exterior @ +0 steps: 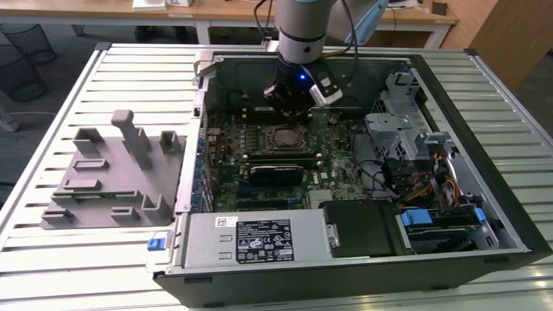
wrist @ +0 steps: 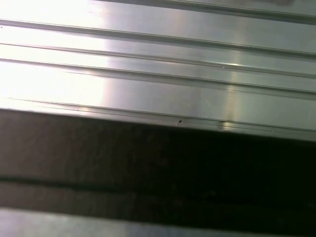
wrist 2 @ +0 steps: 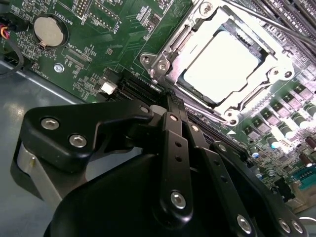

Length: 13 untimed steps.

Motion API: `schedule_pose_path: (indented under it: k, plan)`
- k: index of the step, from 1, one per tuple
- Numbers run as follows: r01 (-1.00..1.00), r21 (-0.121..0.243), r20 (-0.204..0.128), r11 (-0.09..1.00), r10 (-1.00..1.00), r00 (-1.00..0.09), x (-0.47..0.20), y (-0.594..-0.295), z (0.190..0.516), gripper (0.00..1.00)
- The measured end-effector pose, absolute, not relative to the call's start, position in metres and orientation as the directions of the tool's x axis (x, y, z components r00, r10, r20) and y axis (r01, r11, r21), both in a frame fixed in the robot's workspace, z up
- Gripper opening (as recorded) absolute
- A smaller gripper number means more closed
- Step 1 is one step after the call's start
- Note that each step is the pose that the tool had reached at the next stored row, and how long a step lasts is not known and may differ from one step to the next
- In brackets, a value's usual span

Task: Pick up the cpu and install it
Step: 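Install the first cpu locking lever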

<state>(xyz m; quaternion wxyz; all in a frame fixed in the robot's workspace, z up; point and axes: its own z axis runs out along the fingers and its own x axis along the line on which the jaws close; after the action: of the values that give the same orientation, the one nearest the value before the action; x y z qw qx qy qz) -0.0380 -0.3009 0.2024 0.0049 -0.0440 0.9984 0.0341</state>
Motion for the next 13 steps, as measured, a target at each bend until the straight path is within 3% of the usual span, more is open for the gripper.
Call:
schedule_pose_path:
  k: [13]
  plan:
    - [-0.088,0.021,-0.008,0.996,-0.088,-0.996,-0.0376,-0.3017,0.198,0.11]
